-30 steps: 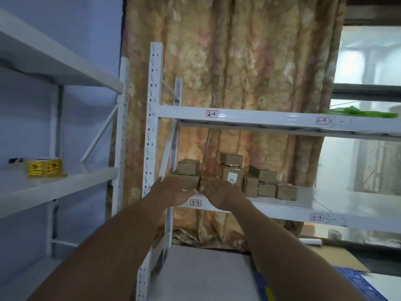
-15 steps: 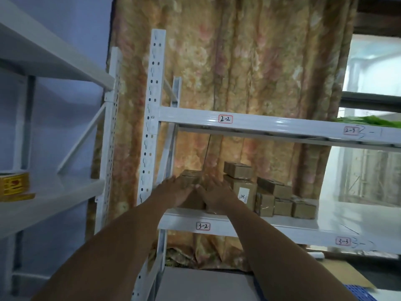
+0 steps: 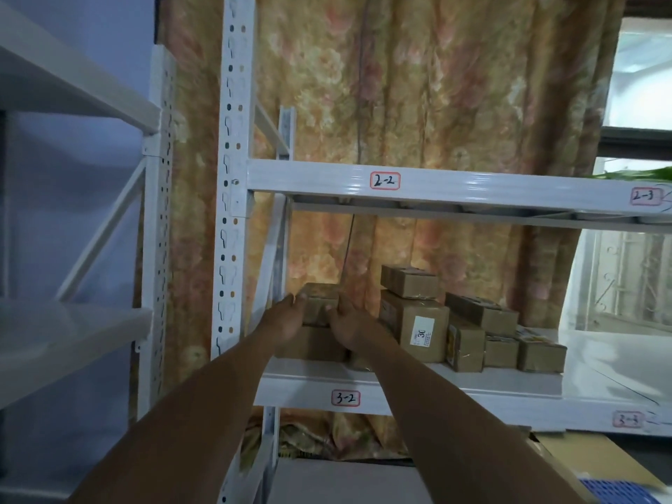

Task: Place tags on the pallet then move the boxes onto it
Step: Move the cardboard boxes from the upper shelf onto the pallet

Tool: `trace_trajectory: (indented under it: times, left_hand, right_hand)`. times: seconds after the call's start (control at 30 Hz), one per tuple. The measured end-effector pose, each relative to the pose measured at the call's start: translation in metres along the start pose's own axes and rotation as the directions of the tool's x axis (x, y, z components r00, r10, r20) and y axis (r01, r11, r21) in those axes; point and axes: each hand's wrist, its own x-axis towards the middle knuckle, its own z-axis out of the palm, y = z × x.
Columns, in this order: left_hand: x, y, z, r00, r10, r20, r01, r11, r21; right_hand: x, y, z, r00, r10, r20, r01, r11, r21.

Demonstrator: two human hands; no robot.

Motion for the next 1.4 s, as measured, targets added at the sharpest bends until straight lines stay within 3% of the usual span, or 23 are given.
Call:
trace_trajectory:
  times: [0.33, 0.5, 0.73, 1.0, 1.07, 1.2, 1.27, 1.4]
  left_hand:
    - [-0.02, 0.014, 0.003, 0.993, -0.002, -0.117, -0.025, 0.974, -0.224]
    - [-0.049, 0.03, -0.002, 0.986, -0.087, -0.141, 0.014, 0.891, -0.453]
    - [-0.069, 0.035, 0.001, 0.997, -0.04, 0.068, 0.074, 0.772, -0.631]
    - [-0.109, 0.059, 0.008, 0.972, -0.091, 0.219, 0.232, 0.551, -0.802]
    - [-0.142, 0.078, 0.008, 0.973, -0.06, 0.225, 0.22, 0.546, -0.808]
    - [-0.173, 0.104, 0.026, 0.952, 0.038, 0.305, 0.259, 0.434, -0.863]
    - [-0.185, 0.117, 0.037, 0.953, 0.033, 0.301, 0.278, 0.299, -0.913]
    - [-0.222, 0.152, 0.076, 0.943, 0.085, 0.322, 0.299, 0.212, -0.93]
  right_hand:
    - [-0.009, -0.003, -0.005, 0.994, -0.054, -0.098, 0.061, 0.995, 0.073]
    - [-0.028, -0.006, -0.02, 0.97, -0.129, -0.207, 0.147, 0.986, 0.075]
    - [-0.079, -0.017, -0.046, 0.937, -0.189, -0.295, 0.225, 0.97, 0.094]
    - [-0.149, -0.016, -0.074, 0.925, -0.283, -0.256, 0.246, 0.955, -0.165]
    - [-0.166, -0.017, -0.082, 0.912, -0.257, -0.32, 0.246, 0.966, -0.074]
    - [-0.194, -0.007, -0.122, 0.905, 0.058, -0.422, 0.138, 0.897, 0.42]
    - [-0.206, 0.013, -0.144, 0.91, 0.155, -0.385, 0.074, 0.852, 0.518]
    - [-0.234, 0.067, -0.177, 0.942, 0.249, -0.227, -0.042, 0.755, 0.654]
